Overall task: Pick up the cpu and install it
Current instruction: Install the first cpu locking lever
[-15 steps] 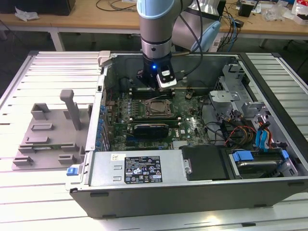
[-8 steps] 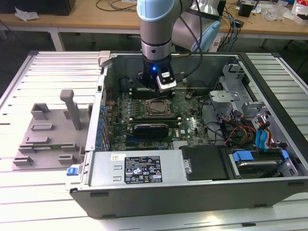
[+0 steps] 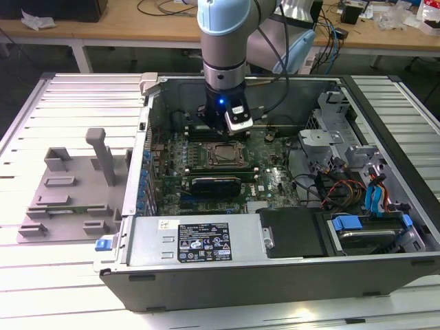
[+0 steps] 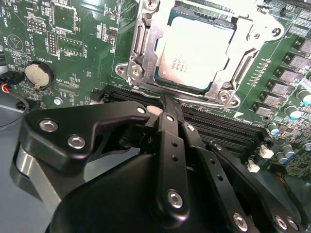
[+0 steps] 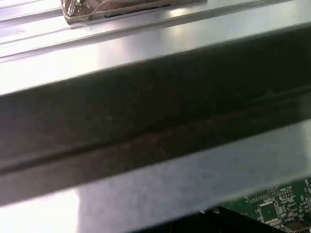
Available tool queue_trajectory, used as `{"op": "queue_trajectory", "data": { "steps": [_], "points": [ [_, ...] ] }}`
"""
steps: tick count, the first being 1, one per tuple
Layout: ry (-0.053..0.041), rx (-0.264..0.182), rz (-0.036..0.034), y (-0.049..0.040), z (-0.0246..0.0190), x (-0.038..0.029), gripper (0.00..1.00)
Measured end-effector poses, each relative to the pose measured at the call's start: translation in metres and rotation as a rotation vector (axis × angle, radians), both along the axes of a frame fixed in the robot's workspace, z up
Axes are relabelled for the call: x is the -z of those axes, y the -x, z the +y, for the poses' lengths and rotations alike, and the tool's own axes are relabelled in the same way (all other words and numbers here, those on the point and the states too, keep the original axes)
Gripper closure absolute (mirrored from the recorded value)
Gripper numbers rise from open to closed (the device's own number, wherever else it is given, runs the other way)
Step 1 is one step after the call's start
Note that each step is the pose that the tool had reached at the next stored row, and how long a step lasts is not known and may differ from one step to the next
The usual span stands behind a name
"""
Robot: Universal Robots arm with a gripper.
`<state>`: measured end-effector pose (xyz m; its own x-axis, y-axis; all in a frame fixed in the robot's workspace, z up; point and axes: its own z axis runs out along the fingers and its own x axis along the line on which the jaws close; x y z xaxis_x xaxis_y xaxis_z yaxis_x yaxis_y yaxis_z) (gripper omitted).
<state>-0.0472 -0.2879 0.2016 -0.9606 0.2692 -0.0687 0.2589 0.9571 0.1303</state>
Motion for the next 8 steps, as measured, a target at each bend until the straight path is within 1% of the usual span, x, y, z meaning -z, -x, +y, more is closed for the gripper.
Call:
{"op": "queue_trajectory", "data": {
  "steps": [5, 8],
  "points": [
    [0.0058, 0.0, 0.0, -0.0017, -0.0001, 0.0035, 0.89],
    [0.0054, 0.0, -0.0003, -0.0031, 0.0, 0.0042, 0.89]
  ]
}}
